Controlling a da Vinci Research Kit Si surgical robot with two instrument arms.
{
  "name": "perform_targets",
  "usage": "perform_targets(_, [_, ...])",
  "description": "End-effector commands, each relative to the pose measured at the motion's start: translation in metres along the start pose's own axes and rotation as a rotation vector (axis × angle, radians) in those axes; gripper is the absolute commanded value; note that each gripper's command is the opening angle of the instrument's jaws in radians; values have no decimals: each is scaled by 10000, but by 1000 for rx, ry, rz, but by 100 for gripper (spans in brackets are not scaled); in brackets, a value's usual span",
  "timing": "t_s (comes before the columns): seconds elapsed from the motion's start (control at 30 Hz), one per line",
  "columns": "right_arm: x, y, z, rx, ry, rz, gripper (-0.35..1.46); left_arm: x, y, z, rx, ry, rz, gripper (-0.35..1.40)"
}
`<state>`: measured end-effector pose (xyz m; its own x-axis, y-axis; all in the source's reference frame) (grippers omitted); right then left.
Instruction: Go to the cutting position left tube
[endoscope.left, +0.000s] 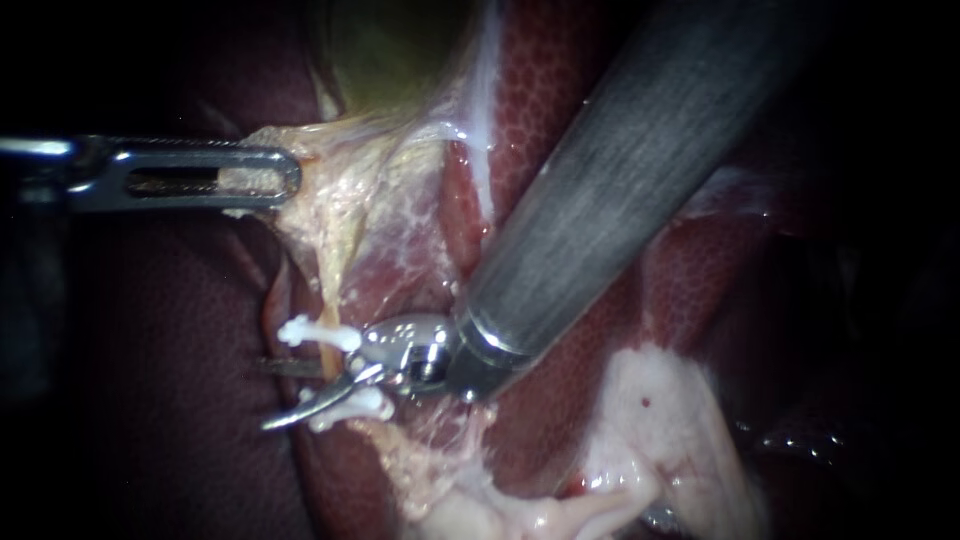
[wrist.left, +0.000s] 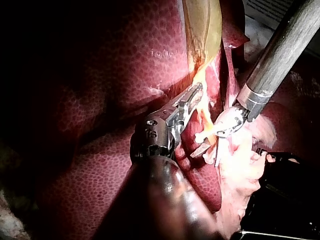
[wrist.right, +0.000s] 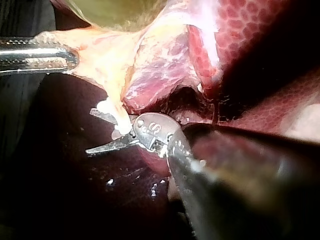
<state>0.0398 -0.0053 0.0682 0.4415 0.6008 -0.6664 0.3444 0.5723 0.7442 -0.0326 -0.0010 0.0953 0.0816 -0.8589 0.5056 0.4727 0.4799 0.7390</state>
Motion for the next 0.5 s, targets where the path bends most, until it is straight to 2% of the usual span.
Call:
perform_targets(0.03, [0,1,-1,-2,0,-1,132,0,0,0,0,0,0,-35])
perform_targets(0.5, [1,2,-6,3,1,7,130,0,-1,-1,-1,0,0,-35])
